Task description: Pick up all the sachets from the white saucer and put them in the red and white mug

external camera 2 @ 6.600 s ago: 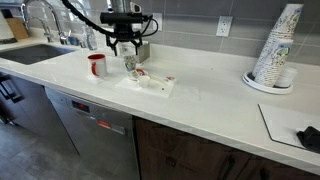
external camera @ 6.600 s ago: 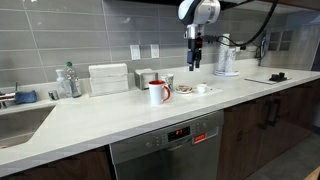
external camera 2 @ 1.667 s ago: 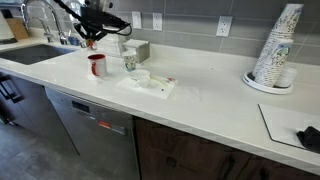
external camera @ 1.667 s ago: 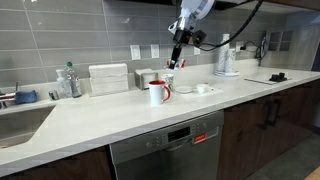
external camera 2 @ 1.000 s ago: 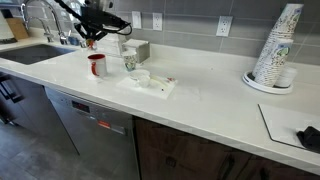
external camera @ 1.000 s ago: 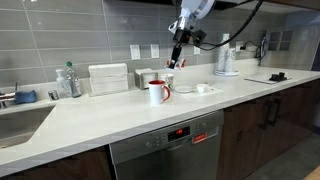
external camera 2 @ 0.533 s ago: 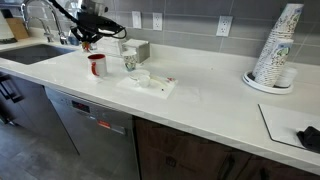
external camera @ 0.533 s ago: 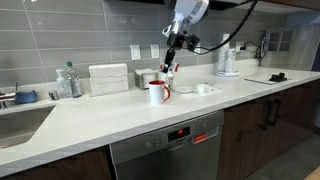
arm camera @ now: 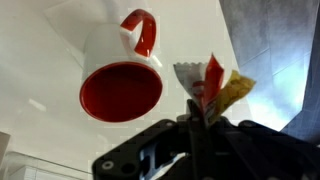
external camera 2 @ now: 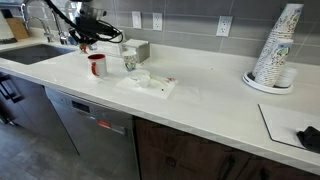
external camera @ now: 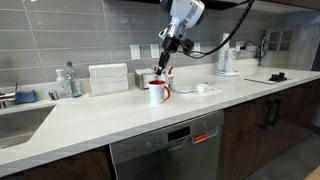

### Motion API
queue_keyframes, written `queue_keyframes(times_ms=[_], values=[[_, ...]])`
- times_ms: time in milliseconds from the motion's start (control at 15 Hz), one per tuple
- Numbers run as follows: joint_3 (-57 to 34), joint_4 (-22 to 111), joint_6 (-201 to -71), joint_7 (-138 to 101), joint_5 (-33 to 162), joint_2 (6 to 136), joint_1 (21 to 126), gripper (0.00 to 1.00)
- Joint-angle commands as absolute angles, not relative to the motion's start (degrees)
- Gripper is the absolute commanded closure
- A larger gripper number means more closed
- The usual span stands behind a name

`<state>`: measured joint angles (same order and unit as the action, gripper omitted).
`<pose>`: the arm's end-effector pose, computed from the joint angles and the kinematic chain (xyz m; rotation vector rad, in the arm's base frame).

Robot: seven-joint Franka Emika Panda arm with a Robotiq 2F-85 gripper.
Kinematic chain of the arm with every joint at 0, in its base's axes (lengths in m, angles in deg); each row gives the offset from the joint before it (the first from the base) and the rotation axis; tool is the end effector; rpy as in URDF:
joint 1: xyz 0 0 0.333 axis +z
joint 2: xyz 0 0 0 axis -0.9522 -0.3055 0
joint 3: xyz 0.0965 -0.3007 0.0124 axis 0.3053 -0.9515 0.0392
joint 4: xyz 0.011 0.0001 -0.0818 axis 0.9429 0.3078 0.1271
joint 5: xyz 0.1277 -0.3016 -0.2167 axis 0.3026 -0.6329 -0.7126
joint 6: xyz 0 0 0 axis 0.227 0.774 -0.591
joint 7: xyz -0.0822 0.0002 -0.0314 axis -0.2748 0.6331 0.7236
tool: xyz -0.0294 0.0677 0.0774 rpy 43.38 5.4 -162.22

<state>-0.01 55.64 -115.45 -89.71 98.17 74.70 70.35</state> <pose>0.6120 0.0855 0.4203 -2.3238 -1.3013 -0.2863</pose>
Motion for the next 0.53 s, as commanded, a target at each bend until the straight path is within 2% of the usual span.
queue_keyframes(times_ms=[0,467], values=[[0.2,56.5,-118.1,-92.3,101.5,74.2,70.3,0.99],[0.2,56.4,-122.8,-97.2,105.7,72.5,69.5,0.99]])
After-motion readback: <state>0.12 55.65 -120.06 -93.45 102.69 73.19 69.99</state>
